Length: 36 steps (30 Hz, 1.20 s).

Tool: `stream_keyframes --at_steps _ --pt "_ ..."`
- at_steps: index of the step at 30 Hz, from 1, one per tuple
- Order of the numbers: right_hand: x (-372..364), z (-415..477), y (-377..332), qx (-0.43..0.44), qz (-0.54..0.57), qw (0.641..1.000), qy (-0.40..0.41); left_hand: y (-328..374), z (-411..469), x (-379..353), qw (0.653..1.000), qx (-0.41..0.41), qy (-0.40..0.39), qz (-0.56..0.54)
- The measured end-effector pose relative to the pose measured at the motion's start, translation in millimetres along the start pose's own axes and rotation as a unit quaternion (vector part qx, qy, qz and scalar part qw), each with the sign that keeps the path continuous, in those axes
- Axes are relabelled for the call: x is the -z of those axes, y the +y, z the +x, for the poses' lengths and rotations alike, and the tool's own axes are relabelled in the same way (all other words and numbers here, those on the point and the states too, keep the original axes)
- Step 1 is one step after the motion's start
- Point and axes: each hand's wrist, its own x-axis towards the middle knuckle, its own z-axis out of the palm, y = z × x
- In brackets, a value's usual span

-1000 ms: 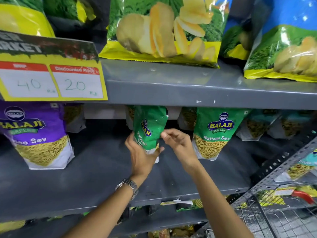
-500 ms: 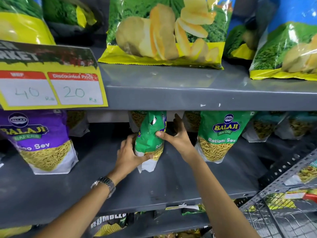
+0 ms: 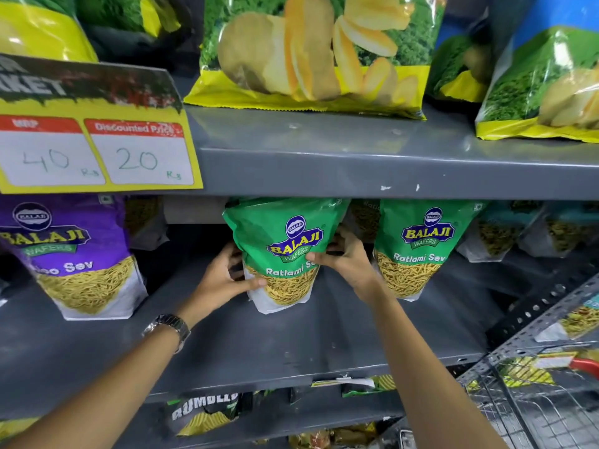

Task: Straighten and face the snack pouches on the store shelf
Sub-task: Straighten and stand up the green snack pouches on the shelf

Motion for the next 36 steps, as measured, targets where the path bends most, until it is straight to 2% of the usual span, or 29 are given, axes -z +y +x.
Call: stream_keyframes --at_steps 4,8,15,24,29,31,33,35,36 --pt "-5 0 9 0.010 -0.034 0.998 0.059 1 -4 -18 0.999 0.015 0.015 -0.035" --pt "-5 -5 12 0.037 -0.071 0.993 0.090 5 -1 -22 0.999 0.013 0.051 -0.003" --pt "-6 -9 19 0.011 0.036 0.998 0.050 8 -7 -22 0.999 -0.005 0.038 -0.027" --pt "-15 -7 18 0.025 0.077 0.994 0.075 6 2 -19 0.999 -0.009 0.026 -0.044" --pt "-14 -10 19 0.030 0.093 0.993 0.069 8 -2 -28 0.995 -0.027 0.035 -0.092" --pt "-14 -13 19 0.035 0.095 0.993 0.061 7 -9 -35 0.992 -0.040 0.058 -0.106" --pt "-11 -19 19 0.042 0.086 0.993 0.066 0 -20 -46 0.985 -0.060 0.126 -0.101" --pt "-1 -31 23 0.045 0.092 0.989 0.106 -8 -38 -61 0.973 -0.061 0.207 -0.080" --pt "9 -40 29 0.047 0.106 0.982 0.152 -10 -51 -71 0.969 -0.064 0.226 -0.074"
